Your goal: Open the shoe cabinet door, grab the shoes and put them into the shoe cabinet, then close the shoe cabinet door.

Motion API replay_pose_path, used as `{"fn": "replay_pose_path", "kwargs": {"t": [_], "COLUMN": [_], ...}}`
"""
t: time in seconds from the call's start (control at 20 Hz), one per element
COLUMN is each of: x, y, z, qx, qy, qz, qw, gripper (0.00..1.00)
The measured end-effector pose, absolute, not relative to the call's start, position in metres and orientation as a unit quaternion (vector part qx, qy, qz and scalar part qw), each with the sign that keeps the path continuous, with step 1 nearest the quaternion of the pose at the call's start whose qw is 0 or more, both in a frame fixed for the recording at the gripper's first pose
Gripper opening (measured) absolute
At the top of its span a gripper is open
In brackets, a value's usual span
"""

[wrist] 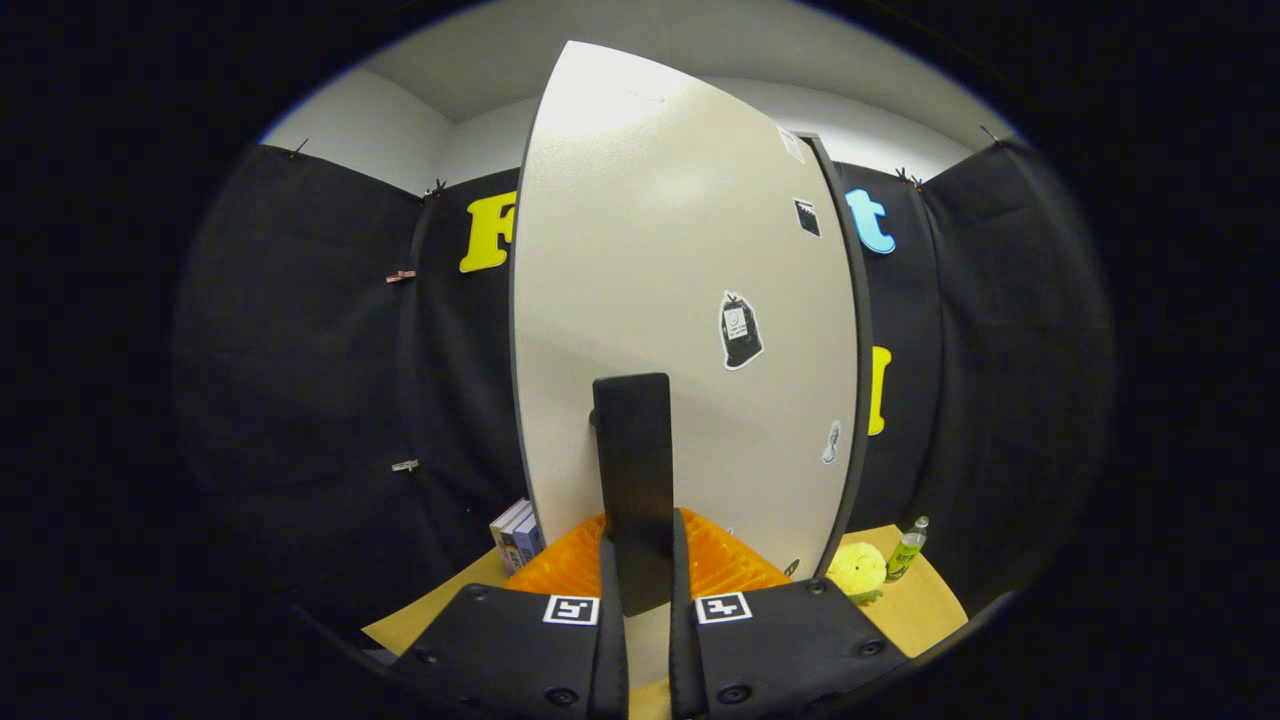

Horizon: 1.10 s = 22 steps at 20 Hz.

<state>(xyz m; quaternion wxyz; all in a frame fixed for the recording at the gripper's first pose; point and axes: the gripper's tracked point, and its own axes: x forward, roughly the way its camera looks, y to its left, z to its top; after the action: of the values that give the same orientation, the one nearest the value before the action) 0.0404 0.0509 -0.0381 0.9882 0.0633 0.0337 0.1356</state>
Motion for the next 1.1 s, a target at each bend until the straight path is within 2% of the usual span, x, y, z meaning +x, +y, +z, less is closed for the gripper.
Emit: {"fn": "replay_pose_path", "kwargs": {"t": [0.4, 0.65, 1.1], "x": [0.019, 0.015, 0.016], "y": [-0.011, -0.044, -0.11], "z": [-0.041, -0.043, -0.045], "qx": [0.07, 0.085, 0.108], "qy": [0.032, 0.047, 0.044], "qz": [0.085, 0.091, 0.04], "qw": [0.993, 0.991, 0.992], "gripper": [0.19, 0.19, 0.16]}}
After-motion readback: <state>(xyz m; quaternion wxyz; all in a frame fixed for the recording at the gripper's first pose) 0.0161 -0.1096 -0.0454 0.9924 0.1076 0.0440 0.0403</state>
